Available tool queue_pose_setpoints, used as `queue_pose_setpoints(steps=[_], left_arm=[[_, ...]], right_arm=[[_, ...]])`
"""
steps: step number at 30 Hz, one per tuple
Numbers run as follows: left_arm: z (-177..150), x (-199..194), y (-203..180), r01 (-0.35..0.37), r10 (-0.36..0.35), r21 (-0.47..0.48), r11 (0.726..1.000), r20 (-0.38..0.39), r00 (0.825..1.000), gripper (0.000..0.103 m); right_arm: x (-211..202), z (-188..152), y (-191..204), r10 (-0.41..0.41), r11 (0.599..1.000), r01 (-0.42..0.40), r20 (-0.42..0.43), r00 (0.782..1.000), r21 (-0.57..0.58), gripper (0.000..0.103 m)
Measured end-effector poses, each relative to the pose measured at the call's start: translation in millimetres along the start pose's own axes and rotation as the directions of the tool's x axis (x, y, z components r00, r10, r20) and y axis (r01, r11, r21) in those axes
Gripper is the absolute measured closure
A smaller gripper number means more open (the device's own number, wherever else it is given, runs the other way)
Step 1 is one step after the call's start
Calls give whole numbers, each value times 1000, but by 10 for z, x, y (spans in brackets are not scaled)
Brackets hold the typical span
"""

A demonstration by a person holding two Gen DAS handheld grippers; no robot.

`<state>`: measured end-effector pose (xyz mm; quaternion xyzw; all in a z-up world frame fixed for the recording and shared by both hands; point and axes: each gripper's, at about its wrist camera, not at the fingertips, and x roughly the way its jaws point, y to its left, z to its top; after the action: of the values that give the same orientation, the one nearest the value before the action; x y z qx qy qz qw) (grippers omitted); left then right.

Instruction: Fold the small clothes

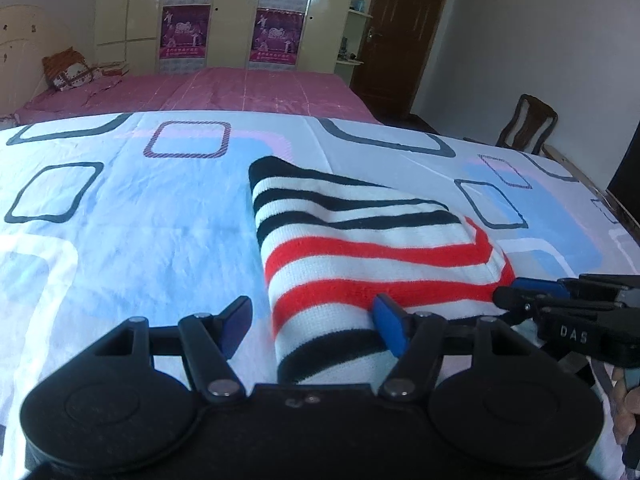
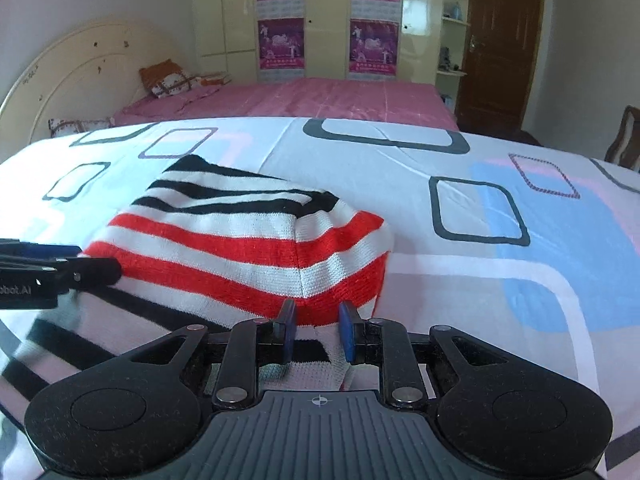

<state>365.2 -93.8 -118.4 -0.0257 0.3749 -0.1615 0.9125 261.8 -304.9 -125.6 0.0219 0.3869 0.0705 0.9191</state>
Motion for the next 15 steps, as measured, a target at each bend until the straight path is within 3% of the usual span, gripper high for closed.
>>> queue_pose_setpoints(steps=[5, 15], left_arm=[[-65, -293, -3, 19, -18, -17, 1000, 28, 999, 41], [-433, -599, 1, 44, -45, -24, 999, -35, 998, 43]], right_arm=[[-304, -39, -154, 72, 992, -77, 50, 996, 101, 81], [-885, -474, -107, 93, 990, -97, 50, 994, 100, 81]])
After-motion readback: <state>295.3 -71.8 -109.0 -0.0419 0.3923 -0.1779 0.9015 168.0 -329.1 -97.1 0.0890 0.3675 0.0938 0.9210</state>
